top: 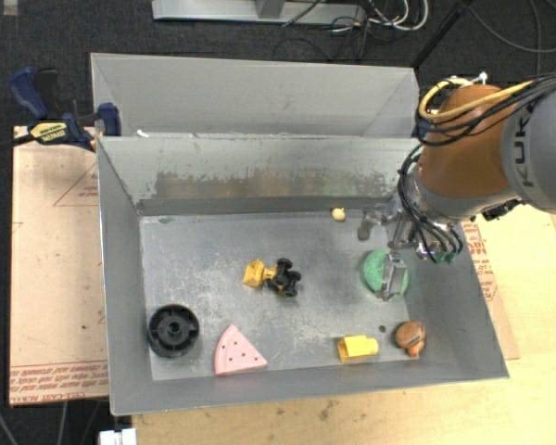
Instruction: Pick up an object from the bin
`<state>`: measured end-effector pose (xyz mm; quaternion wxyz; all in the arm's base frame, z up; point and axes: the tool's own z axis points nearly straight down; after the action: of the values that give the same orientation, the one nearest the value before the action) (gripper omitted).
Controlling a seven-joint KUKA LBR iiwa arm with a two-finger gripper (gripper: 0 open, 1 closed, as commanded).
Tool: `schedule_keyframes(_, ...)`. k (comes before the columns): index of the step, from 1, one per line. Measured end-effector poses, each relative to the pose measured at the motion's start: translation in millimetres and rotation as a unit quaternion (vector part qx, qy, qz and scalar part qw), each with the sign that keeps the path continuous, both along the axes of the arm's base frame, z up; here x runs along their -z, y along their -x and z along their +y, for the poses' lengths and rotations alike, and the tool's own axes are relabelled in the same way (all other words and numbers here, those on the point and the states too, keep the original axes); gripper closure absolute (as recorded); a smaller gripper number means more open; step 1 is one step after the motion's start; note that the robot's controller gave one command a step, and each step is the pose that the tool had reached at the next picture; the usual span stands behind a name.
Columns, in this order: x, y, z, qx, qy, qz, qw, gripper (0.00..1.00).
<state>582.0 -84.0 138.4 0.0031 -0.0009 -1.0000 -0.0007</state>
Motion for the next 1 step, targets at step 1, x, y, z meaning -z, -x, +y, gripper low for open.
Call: schedule_keyframes(1,-4.6,-1.9,0.3,-0.001,0.0,-0.0038,1.0,0.0)
